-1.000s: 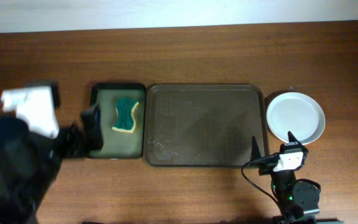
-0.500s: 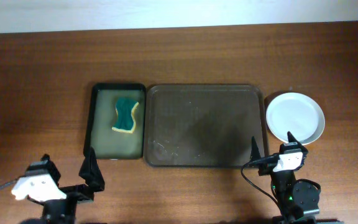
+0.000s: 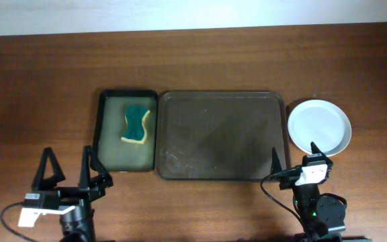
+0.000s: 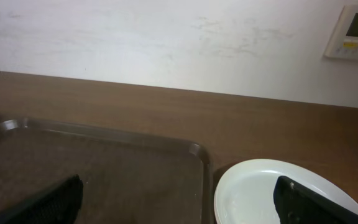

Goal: Clean dirty plates on tray and stack at the side

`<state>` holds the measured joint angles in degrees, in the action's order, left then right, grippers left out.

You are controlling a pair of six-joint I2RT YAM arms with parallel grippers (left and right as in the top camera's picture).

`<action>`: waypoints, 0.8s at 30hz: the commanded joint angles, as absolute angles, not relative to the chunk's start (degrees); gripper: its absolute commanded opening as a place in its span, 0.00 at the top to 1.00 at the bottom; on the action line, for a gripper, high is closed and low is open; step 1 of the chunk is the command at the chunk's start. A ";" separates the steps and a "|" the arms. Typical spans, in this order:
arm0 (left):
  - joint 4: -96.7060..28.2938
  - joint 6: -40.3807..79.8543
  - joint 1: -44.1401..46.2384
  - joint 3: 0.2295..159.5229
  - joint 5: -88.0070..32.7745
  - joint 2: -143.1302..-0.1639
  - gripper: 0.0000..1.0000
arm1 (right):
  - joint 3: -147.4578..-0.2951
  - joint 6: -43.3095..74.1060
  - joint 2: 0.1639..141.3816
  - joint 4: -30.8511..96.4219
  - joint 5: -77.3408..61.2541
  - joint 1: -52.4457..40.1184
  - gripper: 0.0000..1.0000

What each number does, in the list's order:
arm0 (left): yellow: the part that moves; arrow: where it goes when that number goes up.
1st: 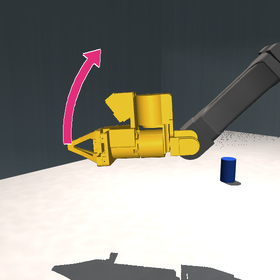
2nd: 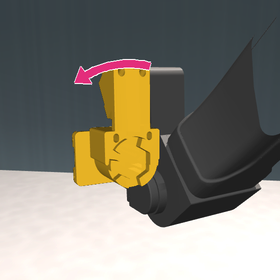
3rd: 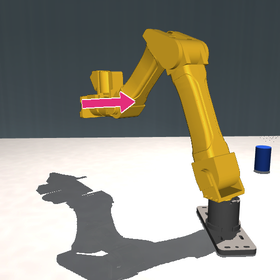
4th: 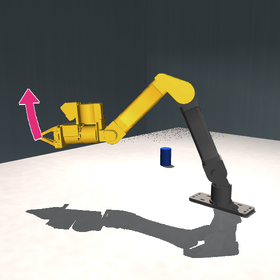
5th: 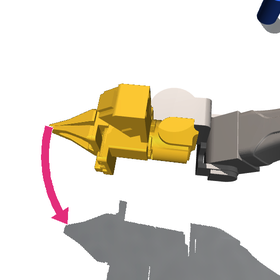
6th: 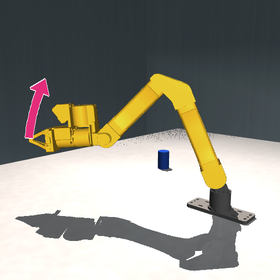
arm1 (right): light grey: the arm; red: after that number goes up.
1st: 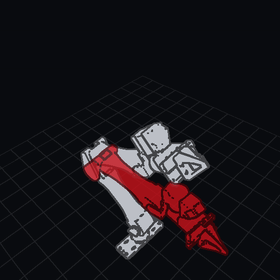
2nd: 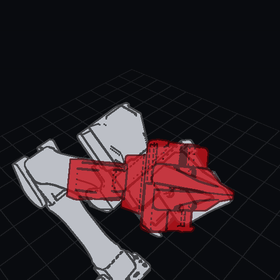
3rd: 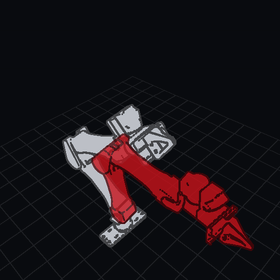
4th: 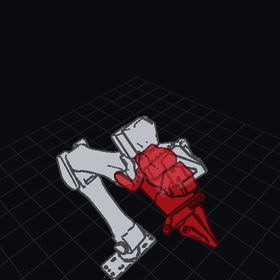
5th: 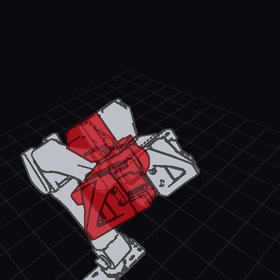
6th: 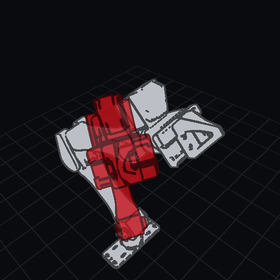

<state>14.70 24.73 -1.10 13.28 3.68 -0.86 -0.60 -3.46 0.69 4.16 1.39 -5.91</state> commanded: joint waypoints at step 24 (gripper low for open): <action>-4.78 -1.15 2.48 0.49 -0.30 -0.30 0.01 | -0.32 -3.64 0.21 4.64 1.26 -5.54 0.02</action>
<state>-4.21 7.94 2.20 0.56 2.96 -0.69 -0.58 -3.51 0.69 4.16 1.39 -5.91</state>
